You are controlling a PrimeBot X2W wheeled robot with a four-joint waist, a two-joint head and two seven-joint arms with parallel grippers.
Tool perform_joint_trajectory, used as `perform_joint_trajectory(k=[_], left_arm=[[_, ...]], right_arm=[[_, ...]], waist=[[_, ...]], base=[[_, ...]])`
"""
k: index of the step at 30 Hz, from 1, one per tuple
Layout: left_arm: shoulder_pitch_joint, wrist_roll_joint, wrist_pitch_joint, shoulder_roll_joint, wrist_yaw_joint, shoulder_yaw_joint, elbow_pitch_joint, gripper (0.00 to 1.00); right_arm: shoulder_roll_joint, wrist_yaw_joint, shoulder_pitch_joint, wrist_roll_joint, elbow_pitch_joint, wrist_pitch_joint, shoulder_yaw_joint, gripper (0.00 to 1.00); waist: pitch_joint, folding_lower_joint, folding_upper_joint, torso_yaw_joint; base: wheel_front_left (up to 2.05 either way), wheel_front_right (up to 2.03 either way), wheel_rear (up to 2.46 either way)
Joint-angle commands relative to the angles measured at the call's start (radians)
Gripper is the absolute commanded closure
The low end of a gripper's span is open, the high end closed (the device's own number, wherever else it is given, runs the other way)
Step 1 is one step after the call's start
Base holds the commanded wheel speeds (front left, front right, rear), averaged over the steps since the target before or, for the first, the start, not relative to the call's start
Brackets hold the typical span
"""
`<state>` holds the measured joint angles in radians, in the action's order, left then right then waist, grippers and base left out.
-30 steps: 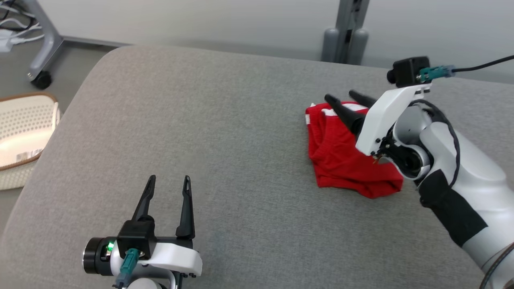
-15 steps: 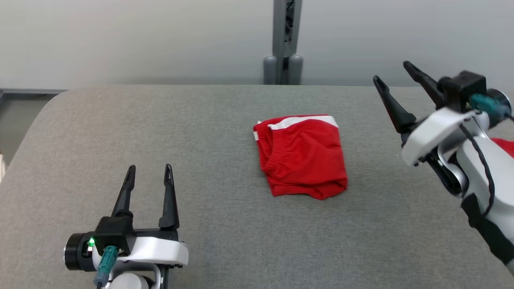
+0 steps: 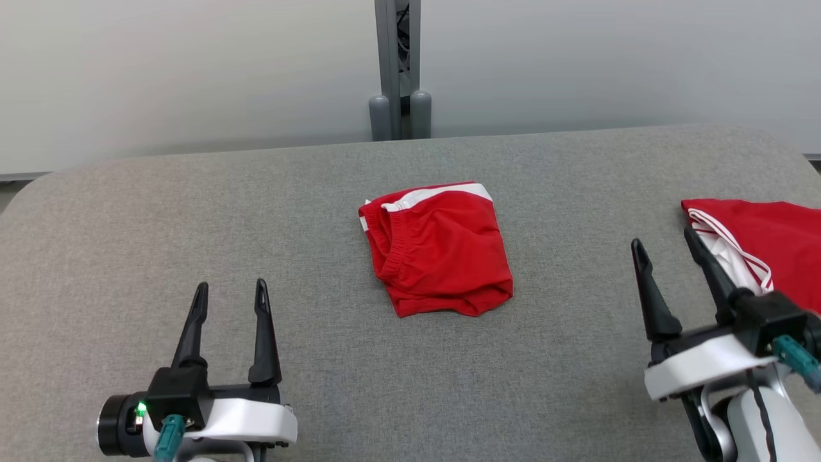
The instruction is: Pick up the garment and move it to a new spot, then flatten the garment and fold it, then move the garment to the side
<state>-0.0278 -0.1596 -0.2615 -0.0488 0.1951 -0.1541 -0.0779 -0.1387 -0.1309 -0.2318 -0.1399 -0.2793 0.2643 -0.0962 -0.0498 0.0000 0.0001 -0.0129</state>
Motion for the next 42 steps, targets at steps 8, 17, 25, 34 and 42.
perform_joint_trajectory(k=[8, 17, 25, 34, 42], left_arm=[[0.013, 0.010, -0.002, -0.004, 0.005, 0.002, -0.017, 0.00], [-0.020, 0.022, -0.002, -0.004, -0.015, -0.023, -0.037, 0.00], [-0.057, 0.031, -0.002, -0.004, -0.020, -0.059, -0.054, 0.00], [-0.091, 0.043, -0.002, -0.004, -0.016, -0.103, -0.062, 0.00], [-0.114, 0.046, -0.002, -0.004, -0.006, -0.134, -0.064, 0.00]], right_arm=[[0.051, 0.000, 0.063, 0.030, 0.016, 0.001, 0.060, 0.00], [0.031, 0.000, -0.018, -0.107, -0.082, -0.046, 0.029, 0.00], [-0.047, 0.000, -0.182, -0.519, -0.181, -0.335, -0.080, 0.00], [-0.086, 0.000, -0.304, -0.808, -0.288, -0.556, -0.104, 0.00], [-0.105, 0.000, -0.410, -0.907, -0.407, -0.637, -0.122, 0.00]], waist=[[-0.015, 0.0000, -0.0001, -0.001], [-0.049, 0.0000, -0.0001, -0.048], [-0.128, 0.0000, -0.0001, -0.116], [-0.184, 0.0000, -0.0001, -0.182], [-0.235, 0.0000, -0.0001, -0.235]], base=[[0.00, 0.00, 0.00], [0.00, 0.00, 0.00], [0.00, 0.00, 0.00], [0.00, 0.00, 0.00], [0.00, 0.00, 0.00]])
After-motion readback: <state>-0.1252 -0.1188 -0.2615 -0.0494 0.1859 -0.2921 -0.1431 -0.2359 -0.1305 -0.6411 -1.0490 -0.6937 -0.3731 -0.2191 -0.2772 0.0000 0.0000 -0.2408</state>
